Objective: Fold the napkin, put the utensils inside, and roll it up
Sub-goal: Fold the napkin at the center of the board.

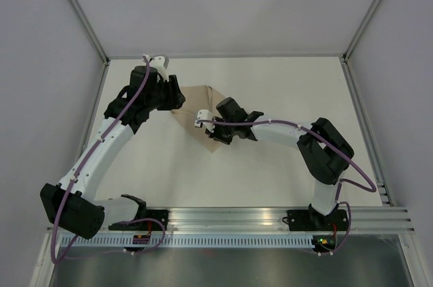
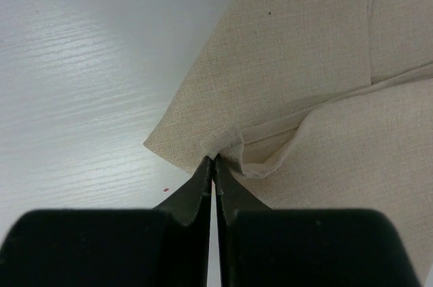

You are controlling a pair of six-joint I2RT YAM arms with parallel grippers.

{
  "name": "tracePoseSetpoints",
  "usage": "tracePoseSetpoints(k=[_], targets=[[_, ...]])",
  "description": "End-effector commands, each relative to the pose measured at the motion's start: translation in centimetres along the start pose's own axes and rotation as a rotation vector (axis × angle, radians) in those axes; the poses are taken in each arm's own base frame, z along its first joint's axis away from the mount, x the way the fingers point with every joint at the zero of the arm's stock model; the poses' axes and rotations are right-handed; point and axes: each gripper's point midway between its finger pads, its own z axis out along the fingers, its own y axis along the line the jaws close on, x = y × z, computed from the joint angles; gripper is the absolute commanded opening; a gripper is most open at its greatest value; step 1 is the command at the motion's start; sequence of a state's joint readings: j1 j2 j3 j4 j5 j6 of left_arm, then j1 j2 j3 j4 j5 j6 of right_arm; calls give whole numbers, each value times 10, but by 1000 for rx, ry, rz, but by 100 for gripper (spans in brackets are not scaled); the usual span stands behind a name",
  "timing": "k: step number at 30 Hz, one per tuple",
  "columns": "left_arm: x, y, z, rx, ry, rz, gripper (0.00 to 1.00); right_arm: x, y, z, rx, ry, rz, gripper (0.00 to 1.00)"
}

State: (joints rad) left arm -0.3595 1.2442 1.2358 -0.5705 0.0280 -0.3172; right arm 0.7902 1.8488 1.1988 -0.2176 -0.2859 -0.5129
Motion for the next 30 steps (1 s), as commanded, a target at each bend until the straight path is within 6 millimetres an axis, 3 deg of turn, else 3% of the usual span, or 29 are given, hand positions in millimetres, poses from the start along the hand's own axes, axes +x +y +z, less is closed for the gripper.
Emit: tracePoseSetpoints(k=[1, 5, 17, 20, 23, 25, 26, 27, 28, 29, 30], targets=[[-7, -5, -6, 5, -30, -113, 54, -4, 0, 3, 7, -17, -27, 8], [-11, -6, -6, 6, -38, -114, 55, -8, 4, -1, -14, -29, -26, 27], [-26, -3, 0, -31, -80, -141, 57, -27, 10, -42, -11, -79, -40, 40], [-27, -1, 6, -46, -90, -172, 57, -34, -3, -63, 35, -110, -20, 43], [-22, 9, 14, -99, -114, -258, 52, -38, -36, -85, 114, -142, 40, 50], [-5, 24, 21, -163, -116, -318, 49, -27, -69, -92, 165, -136, 111, 52], [-3, 26, 24, -175, -137, -385, 47, -35, -88, -99, 195, -153, 134, 52], [16, 37, 32, -219, -119, -417, 45, -14, -110, -94, 215, -116, 208, 52], [22, 39, 36, -229, -123, -474, 42, -7, -122, -93, 230, -94, 247, 52], [25, 41, 41, -230, -137, -504, 39, -13, -144, -97, 274, -104, 265, 51], [43, 52, 47, -279, -122, -529, 37, 9, -161, -86, 295, -61, 316, 50]])
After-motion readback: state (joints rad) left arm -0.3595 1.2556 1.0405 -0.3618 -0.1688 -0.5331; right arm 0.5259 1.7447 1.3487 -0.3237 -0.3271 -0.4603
